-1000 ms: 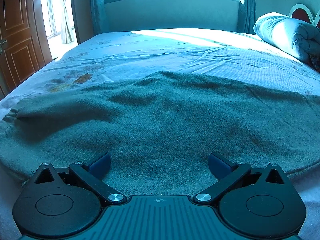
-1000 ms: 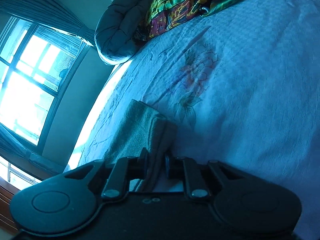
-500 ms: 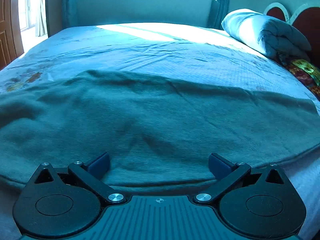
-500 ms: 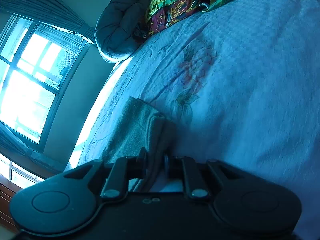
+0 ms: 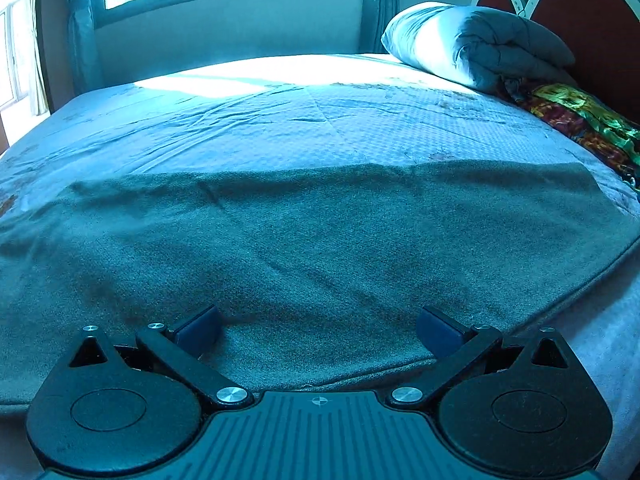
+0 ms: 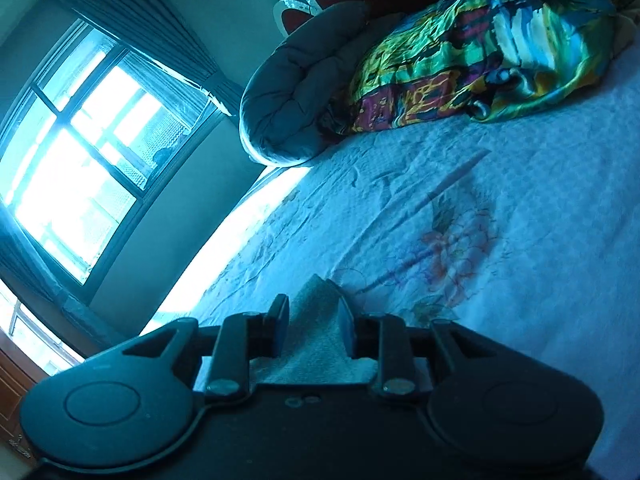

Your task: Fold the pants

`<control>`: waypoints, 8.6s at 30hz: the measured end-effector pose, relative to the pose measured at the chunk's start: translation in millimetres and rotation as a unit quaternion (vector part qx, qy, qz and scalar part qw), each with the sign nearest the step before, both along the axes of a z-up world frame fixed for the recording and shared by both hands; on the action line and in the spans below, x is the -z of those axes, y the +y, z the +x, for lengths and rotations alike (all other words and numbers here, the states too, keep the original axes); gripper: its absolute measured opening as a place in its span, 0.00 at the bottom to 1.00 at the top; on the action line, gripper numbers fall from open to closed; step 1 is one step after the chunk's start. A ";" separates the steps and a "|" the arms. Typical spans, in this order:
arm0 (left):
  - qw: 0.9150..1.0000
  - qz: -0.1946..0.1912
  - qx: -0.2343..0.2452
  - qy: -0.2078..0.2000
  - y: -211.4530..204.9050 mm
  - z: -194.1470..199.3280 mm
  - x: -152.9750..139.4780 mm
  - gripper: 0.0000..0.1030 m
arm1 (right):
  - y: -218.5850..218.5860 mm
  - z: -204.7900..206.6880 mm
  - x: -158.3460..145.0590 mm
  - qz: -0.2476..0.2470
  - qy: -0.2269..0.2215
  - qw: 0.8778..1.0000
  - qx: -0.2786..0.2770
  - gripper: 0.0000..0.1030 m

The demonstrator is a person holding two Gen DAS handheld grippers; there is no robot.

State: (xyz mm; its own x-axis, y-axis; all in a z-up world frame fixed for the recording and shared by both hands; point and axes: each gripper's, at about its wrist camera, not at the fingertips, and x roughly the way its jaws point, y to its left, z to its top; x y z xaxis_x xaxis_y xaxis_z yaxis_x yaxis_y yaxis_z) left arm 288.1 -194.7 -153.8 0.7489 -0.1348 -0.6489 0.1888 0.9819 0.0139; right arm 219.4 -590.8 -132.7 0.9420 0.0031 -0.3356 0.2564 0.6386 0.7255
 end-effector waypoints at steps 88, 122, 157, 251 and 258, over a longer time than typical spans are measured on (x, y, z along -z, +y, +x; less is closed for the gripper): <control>0.948 -0.088 -0.305 -0.023 381.2 -108.1 10.7 1.00 | 436.9 28.9 -16.6 -0.132 0.025 0.917 -0.376 0.19; 0.957 -0.039 -0.284 -0.035 339.0 -70.2 -21.0 1.00 | 292.1 90.9 -22.6 -0.199 0.044 0.951 -0.234 0.26; 0.939 -0.146 -0.311 -0.021 437.5 -76.1 17.8 1.00 | 351.8 40.6 -10.2 -0.228 0.074 0.930 -0.279 0.35; 0.994 -0.050 0.018 -0.096 212.3 -70.5 -67.8 0.78 | 219.4 -18.0 -2.3 0.029 -0.006 0.983 -0.183 0.56; 0.998 -0.036 -0.007 -0.050 262.7 -115.2 -30.8 0.78 | 245.5 -6.0 -2.1 0.038 0.008 0.977 -0.212 0.56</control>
State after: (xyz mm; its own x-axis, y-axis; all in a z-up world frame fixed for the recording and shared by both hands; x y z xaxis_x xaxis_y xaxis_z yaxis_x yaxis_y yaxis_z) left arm 172.8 68.1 -123.0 0.8111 -0.1681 -0.5603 0.1769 0.9835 -0.0390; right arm 213.4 -345.3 -130.5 0.8453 0.4170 -0.3341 -0.0075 0.6345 0.7729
